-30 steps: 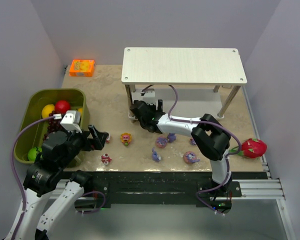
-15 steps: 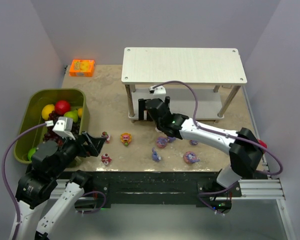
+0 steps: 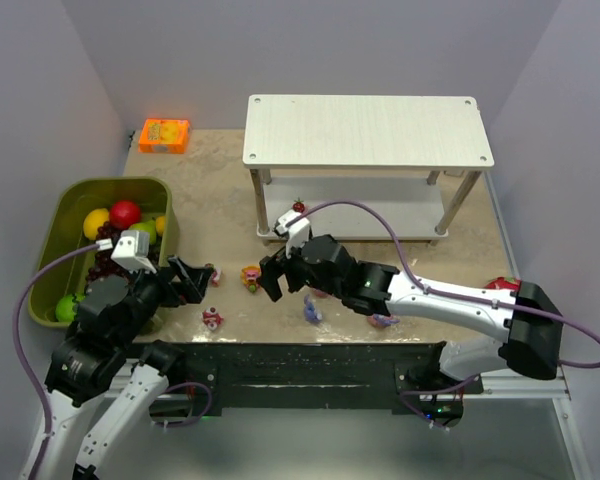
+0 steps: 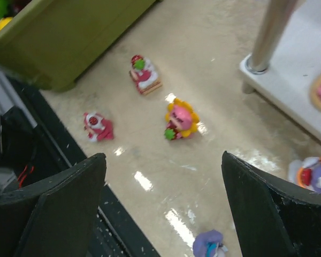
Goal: Place and organize the plastic toys onto the shelf
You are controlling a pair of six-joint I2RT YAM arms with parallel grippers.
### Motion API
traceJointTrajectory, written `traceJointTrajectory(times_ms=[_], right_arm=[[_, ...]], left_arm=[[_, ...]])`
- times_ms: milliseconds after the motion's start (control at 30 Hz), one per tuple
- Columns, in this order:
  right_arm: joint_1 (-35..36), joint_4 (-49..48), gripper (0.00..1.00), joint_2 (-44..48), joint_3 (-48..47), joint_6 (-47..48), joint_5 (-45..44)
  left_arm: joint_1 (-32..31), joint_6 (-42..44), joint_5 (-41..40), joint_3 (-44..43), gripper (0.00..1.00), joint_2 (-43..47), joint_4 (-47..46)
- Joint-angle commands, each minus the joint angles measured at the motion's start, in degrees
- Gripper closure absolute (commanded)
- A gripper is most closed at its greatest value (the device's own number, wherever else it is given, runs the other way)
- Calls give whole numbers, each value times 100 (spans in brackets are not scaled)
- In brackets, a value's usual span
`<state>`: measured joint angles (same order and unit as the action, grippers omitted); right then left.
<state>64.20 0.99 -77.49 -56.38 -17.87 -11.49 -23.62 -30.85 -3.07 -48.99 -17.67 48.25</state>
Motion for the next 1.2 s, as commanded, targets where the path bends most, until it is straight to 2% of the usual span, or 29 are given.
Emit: traceJointTrajectory(times_ms=[0, 133, 300, 400, 633, 767, 833, 967, 1167], right_arm=[[354, -415, 8, 33, 224, 257, 524], [803, -749, 8, -388, 268, 539, 411], [1225, -943, 9, -1179, -196, 329, 25], [1445, -952, 10, -1776, -513, -319, -685], [1779, -952, 11, -2893, -1216, -1895, -1794], [2077, -339, 11, -3473, -1919, -2282, -2461], [2175, -171, 11, -3797, -2297, -2457, -2735], [2237, 759, 12, -4361, -2983, -3029, -3193], [2237, 814, 14, -4765, -3274, -3284, -3308]], left_arm=[[24, 124, -228, 302, 1, -280, -781], [24, 114, 43, 531, 1, -439, -1107], [33, 71, -141, 680, 2, -290, -1353], [33, 62, -228, 716, 2, 166, -1380], [33, -219, -712, 961, 1, 1922, -1555], [33, -307, -958, 953, 1, 2373, -1485], [33, -334, -976, 953, 1, 2461, -1467], [33, -360, -976, 935, 0, 2400, -1424], [33, -343, -915, 926, 0, 2189, -1406]])
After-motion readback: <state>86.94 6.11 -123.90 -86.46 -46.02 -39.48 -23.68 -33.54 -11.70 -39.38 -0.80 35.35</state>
